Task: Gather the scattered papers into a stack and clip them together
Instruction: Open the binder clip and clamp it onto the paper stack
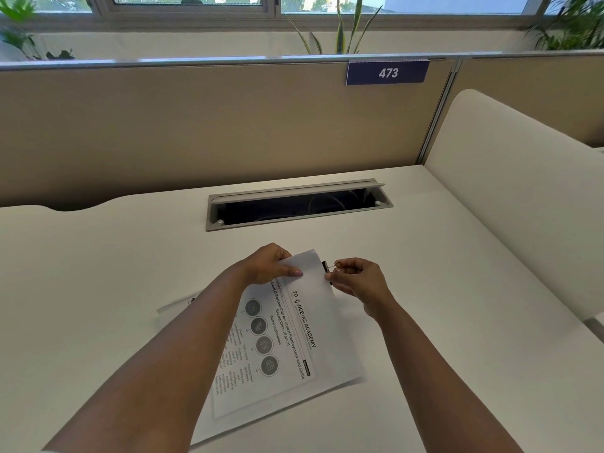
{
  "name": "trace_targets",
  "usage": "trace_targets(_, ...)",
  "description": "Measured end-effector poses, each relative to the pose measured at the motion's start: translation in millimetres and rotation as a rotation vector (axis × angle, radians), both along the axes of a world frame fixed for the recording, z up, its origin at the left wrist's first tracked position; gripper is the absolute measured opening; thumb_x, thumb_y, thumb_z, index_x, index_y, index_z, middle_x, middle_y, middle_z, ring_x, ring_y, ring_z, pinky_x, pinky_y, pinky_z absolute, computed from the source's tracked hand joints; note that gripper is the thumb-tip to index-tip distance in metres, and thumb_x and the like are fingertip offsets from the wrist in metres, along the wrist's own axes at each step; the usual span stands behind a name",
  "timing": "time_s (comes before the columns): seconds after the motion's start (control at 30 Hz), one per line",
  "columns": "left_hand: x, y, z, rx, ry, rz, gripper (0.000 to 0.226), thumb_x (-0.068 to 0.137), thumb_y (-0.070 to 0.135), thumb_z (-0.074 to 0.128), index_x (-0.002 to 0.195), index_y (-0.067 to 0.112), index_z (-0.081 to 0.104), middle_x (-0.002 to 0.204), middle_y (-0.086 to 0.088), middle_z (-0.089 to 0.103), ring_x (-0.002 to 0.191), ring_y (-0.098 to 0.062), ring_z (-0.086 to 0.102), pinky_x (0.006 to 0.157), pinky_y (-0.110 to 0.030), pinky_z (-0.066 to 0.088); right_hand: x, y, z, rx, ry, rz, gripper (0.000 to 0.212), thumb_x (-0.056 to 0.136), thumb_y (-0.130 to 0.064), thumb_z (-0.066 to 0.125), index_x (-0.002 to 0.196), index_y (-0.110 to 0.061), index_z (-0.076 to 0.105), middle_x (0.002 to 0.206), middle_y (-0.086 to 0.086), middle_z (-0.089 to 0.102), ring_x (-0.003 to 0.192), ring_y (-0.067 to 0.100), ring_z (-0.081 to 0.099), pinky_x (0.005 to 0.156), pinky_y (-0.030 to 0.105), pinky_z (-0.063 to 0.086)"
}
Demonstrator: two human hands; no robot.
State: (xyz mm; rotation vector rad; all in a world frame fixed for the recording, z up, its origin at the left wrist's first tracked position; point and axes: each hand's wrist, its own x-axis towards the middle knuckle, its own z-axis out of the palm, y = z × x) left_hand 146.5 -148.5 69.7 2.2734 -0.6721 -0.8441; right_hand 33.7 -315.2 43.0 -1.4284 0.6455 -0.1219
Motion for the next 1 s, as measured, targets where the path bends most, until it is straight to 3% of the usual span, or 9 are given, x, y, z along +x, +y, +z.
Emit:
trace_targets(0.2, 1, 1, 0, -0.009, -0.013, 0.005, 0.026, 0.087, 0.029, 0.062, 0.096, 0.005, 0.065, 0.107, -0.021, 0.071, 0.068, -0.019, 0.064, 0.067, -0.026, 0.053, -2, 2, 1, 0.053, -0.052, 0.017, 0.023, 0.068, -0.008, 0.080, 0.085, -0.006, 0.065, 0.084, 0.010, 0.067, 0.077, 0.016, 0.066, 0.070, 0.019, 0.058)
trace_targets(0.33, 2, 0, 0, -0.012, -0.033, 0.023, 0.031, 0.087, 0.029, 0.062, 0.100, 0.001, 0.066, 0.107, -0.019, 0.071, 0.067, -0.017, 0.064, 0.068, -0.026, 0.053, -4, 5, 5, 0.081, -0.095, 0.025, 0.020, 0.072, -0.010, 0.077, 0.088, -0.003, 0.067, 0.088, 0.013, 0.067, 0.078, 0.018, 0.067, 0.065, 0.016, 0.057)
trace_targets(0.47, 3, 1, 1, 0.004, -0.025, 0.017, 0.034, 0.087, 0.028, 0.062, 0.103, -0.001, 0.066, 0.108, -0.020, 0.070, 0.074, -0.023, 0.065, 0.070, -0.028, 0.054, -4, 4, 5, 0.049, -0.090, 0.013, 0.015, 0.072, -0.006, 0.077, 0.082, -0.008, 0.067, 0.086, 0.014, 0.067, 0.080, 0.021, 0.065, 0.075, 0.025, 0.058)
trace_targets(0.57, 2, 3, 2, 0.005, -0.014, -0.002, 0.025, 0.087, 0.027, 0.062, 0.097, 0.004, 0.064, 0.108, -0.021, 0.070, 0.067, -0.017, 0.064, 0.065, -0.024, 0.053, -3, -1, 3, -0.072, -0.074, -0.038, 0.017, 0.069, -0.011, 0.080, 0.080, -0.011, 0.067, 0.076, 0.007, 0.067, 0.076, 0.018, 0.065, 0.076, 0.027, 0.059)
trace_targets(0.73, 4, 6, 5, 0.001, 0.036, -0.014, 0.020, 0.087, 0.028, 0.061, 0.090, 0.009, 0.063, 0.107, -0.022, 0.071, 0.065, -0.015, 0.066, 0.061, -0.022, 0.055, -5, -16, 10, 0.012, -0.094, -0.048, 0.026, 0.078, -0.015, 0.073, 0.096, 0.002, 0.067, 0.078, 0.009, 0.068, 0.067, 0.010, 0.069, 0.065, 0.017, 0.059)
trace_targets(0.83, 6, 6, 5, 0.017, 0.048, -0.018, 0.020, 0.087, 0.029, 0.062, 0.091, 0.010, 0.063, 0.105, -0.020, 0.071, 0.063, -0.014, 0.067, 0.061, -0.021, 0.055, -7, -22, 17, 0.085, -0.126, -0.012, 0.008, 0.084, -0.013, 0.065, 0.082, -0.005, 0.066, 0.076, 0.009, 0.067, 0.060, 0.005, 0.068, 0.060, 0.013, 0.057)
trace_targets(1.0, 8, 4, 3, 0.025, 0.070, -0.034, 0.018, 0.086, 0.031, 0.063, 0.087, 0.013, 0.063, 0.097, -0.014, 0.072, 0.058, -0.008, 0.067, 0.060, -0.020, 0.055, -6, -24, 22, 0.053, -0.099, 0.065, 0.010, 0.084, -0.008, 0.063, 0.075, -0.006, 0.064, 0.071, 0.009, 0.063, 0.052, 0.003, 0.065, 0.055, 0.013, 0.055)
